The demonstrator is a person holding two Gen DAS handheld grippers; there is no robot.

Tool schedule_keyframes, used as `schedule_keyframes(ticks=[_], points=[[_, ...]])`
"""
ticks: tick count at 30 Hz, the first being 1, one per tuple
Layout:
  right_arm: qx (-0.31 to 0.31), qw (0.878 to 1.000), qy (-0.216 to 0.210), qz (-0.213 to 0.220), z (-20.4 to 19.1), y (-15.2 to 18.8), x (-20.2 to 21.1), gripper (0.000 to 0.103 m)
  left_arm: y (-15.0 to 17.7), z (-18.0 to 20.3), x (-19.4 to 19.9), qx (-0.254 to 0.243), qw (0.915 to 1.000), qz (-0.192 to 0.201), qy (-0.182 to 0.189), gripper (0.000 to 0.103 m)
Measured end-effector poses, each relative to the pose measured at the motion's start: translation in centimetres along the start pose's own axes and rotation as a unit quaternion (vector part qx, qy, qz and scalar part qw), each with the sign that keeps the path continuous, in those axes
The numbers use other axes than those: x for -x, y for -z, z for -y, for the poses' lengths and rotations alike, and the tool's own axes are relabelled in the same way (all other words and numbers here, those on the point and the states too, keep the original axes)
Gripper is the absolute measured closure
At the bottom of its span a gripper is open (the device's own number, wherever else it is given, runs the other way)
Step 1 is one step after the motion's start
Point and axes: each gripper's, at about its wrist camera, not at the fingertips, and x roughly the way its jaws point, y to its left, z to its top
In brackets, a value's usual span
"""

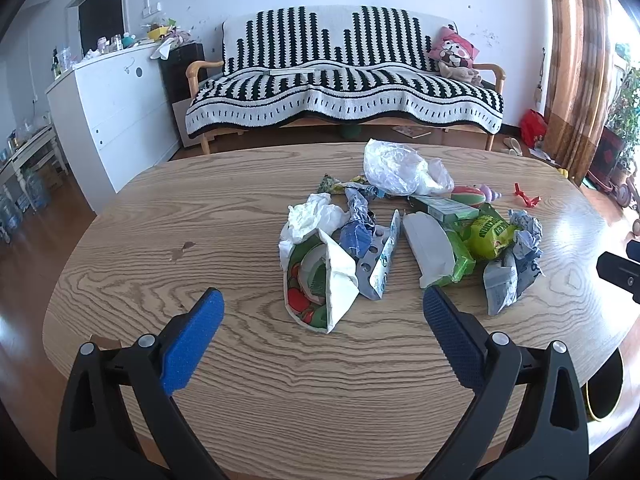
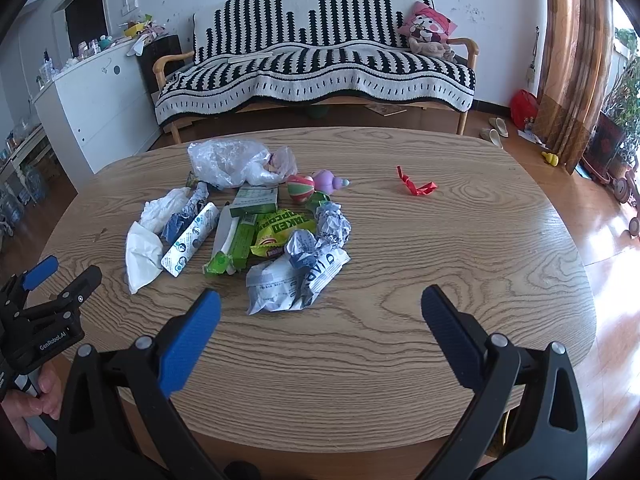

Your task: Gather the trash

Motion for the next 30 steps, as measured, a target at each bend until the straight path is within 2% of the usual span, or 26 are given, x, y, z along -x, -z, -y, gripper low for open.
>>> schedule_keyframes(ticks=[8, 15, 19, 22, 29, 30], points=[[0.002, 1.0, 0.0, -0.001, 0.0, 0.0, 0.0, 0.006, 0.0, -0.6, 0.1, 0.008, 0.9999, -0.005, 0.005, 0.006], [-0.006, 1.0, 0.0, -0.021, 1.0, 0.6, -1.1, 0.006, 0.6, -4.2, -2.0, 0.045, 0.9974, -0.043, 0.034, 0.006], [-0.01, 0.999, -0.014, -0.043, 1.4, 0.7, -2.2, 0.006, 0.8, -3.8, -4.6, 0.032, 0.9948, -0.078, 0.056, 0.006], [-0.016, 0.997, -0.034, -0.067, 1.3, 0.7, -3.6, 0.006, 0.1, -3.1, -7.4, 0.043, 0.9906, -0.109, 0.07, 0.006], [0.001, 0.996, -0.04, -0.082, 0.3, 0.4, -5.5, 0.006, -0.4, -2.3, -11.8, 0.058, 0.9845, -0.15, 0.069, 0.007], [-0.001, 0.996, -0.044, -0.084, 0.3, 0.3, -5.6, 0.006, -0.4, -2.3, -12.0, 0.061, 0.9835, -0.154, 0.073, 0.01]])
